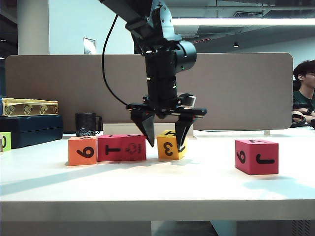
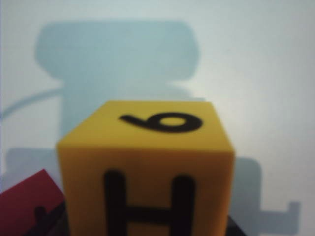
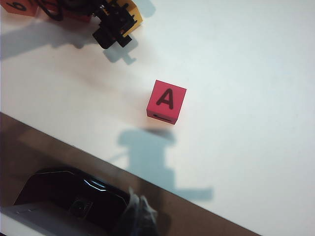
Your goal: Select the appropriate blocks from the scattered letter blocks on the table and arrange them in a row to spell out "ALOHA".
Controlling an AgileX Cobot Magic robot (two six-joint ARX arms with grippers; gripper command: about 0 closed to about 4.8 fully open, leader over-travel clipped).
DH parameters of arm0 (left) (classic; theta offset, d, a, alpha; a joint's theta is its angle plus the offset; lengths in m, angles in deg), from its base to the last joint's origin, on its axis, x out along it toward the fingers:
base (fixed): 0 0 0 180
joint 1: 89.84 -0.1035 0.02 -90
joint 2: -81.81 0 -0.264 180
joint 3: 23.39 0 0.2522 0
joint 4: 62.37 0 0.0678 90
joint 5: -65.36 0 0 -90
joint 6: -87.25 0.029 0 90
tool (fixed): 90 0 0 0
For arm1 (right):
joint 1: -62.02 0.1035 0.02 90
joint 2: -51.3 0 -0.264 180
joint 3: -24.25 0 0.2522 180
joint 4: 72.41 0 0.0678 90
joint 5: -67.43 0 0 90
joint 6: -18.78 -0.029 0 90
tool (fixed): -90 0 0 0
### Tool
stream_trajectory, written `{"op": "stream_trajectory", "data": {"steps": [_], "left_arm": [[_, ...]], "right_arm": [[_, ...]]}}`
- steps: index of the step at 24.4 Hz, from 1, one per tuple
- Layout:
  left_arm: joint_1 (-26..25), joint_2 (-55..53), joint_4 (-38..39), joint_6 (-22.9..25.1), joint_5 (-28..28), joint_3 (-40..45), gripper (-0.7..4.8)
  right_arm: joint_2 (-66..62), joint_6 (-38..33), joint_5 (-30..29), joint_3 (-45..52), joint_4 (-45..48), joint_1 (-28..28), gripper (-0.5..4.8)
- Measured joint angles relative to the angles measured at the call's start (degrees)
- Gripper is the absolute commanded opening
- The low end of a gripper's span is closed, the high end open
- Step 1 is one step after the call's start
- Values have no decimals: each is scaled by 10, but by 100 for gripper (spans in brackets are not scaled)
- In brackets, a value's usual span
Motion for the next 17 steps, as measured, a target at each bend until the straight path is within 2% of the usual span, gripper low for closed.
{"op": "stream_trajectory", "data": {"steps": [7, 13, 16, 17], "left_arm": [[0, 0, -3, 9, -16, -7, 351], [2, 1, -9, 20, -19, -59, 354], [2, 2, -6, 22, -17, -87, 401], [1, 2, 5, 25, -12, -103, 401]], "right_arm": [[0, 0, 0, 0, 0, 0, -7], [0, 0, 0, 0, 0, 0, -7], [0, 0, 0, 0, 0, 0, -7], [0, 0, 0, 0, 0, 0, -7]]}}
